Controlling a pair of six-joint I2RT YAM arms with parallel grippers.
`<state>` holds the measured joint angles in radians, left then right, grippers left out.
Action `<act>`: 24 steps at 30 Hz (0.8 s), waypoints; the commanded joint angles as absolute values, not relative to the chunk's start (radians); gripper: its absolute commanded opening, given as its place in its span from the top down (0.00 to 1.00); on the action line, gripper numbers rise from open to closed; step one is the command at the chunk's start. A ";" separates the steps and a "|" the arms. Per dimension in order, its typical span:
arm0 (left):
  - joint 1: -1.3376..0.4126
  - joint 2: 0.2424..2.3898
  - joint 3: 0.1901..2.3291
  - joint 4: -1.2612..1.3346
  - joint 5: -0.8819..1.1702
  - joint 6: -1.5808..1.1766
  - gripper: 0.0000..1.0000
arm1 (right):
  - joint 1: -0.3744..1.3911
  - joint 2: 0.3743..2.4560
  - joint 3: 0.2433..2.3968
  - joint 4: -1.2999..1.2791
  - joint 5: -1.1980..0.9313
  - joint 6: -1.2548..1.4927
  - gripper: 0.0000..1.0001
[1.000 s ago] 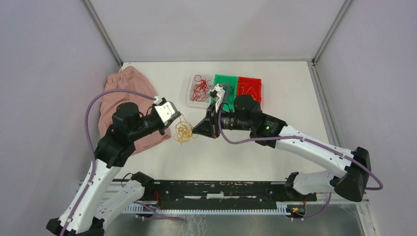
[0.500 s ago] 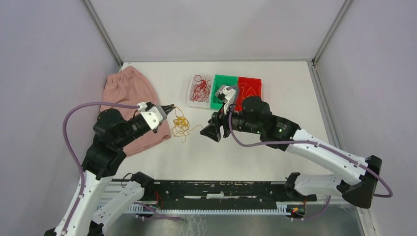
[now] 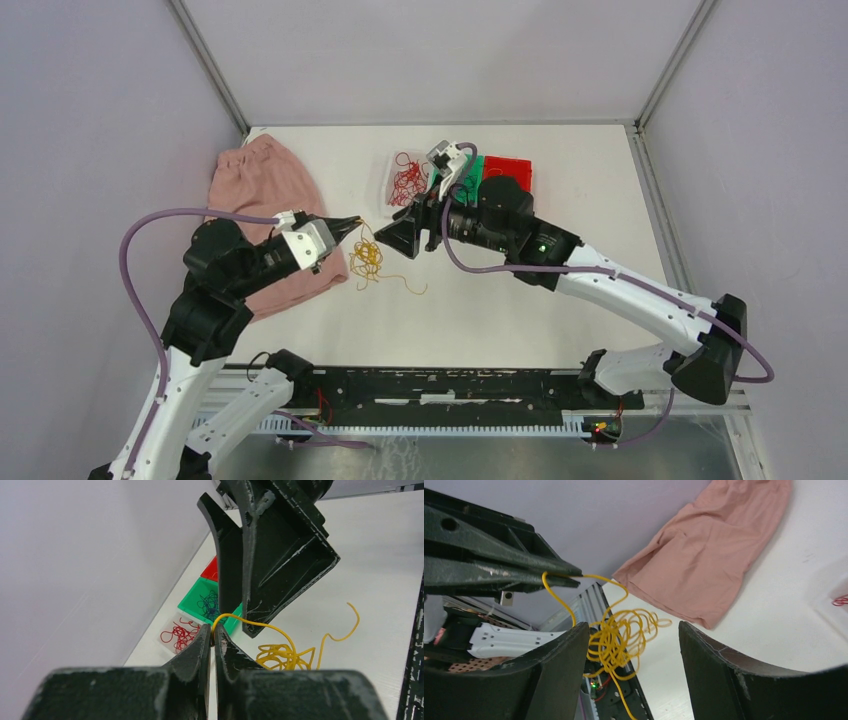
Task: Untangle the cables
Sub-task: Untie the cable.
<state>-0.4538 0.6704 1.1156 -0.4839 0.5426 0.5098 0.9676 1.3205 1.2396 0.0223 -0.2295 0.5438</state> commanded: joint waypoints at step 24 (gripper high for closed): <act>-0.451 0.790 1.354 -0.426 0.723 0.259 0.92 | 1.014 1.489 1.166 0.344 -0.205 0.715 0.31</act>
<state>-0.4530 0.7795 1.2804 -0.4808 0.6685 0.3634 1.0080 1.4788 1.1915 0.2928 -0.2432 0.7361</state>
